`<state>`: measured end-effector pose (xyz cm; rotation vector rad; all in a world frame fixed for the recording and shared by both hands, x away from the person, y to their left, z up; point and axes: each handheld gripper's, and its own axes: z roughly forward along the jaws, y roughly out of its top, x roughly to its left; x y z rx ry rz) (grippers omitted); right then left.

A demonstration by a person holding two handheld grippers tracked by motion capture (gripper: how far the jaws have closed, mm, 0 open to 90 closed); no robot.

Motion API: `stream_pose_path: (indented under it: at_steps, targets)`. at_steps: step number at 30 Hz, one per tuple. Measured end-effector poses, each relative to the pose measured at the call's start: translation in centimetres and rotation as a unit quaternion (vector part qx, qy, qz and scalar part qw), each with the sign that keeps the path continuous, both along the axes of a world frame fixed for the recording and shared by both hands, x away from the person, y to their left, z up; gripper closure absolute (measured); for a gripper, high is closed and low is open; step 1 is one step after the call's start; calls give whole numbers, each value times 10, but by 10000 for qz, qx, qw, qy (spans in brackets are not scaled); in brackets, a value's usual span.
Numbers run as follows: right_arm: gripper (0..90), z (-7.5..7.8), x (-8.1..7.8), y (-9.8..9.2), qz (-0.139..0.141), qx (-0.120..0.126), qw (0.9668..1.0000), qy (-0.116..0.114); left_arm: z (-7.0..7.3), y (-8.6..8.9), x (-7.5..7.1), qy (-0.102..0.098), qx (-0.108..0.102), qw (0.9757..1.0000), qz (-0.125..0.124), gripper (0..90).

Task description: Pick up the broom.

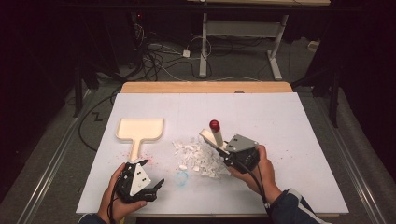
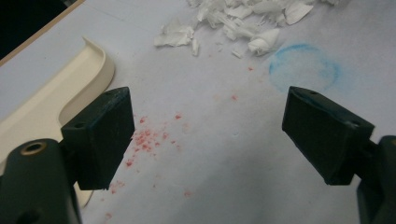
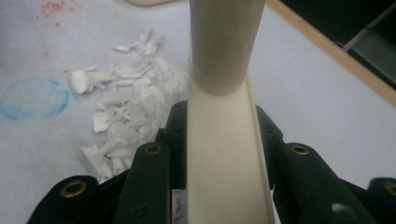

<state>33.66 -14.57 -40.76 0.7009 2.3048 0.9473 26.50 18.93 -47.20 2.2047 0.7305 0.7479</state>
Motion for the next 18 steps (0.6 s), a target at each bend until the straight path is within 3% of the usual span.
stream_pose_path:
  at_steps: [5, 8, 9, 11, 13, 18]
  targets:
    - [677, 14, -1, -25, -37, 222, 9997, 71, 0, 0, -1, -1, 8, 10000, -12, 161]
    - [678, 21, -6, -50, 41, 317, 9994, 163, 0, 0, -1, 5, 7, 10000, -16, 161]
    - [678, 25, -13, -67, 29, 399, 9989, 243, 0, 0, -1, 9, 5, 10000, -14, 161]
    - [678, 26, -16, -76, 94, 442, 9985, 300, -1, 0, -1, 23, 12, 10000, -20, 160]
    - [678, 23, -27, -96, 183, 581, 9967, 536, -1, -1, 0, 28, 25, 10000, -33, 161]
    - [678, 14, -42, -108, 410, 492, 9944, 840, -1, -4, 1, 39, 84, 9999, -72, 161]
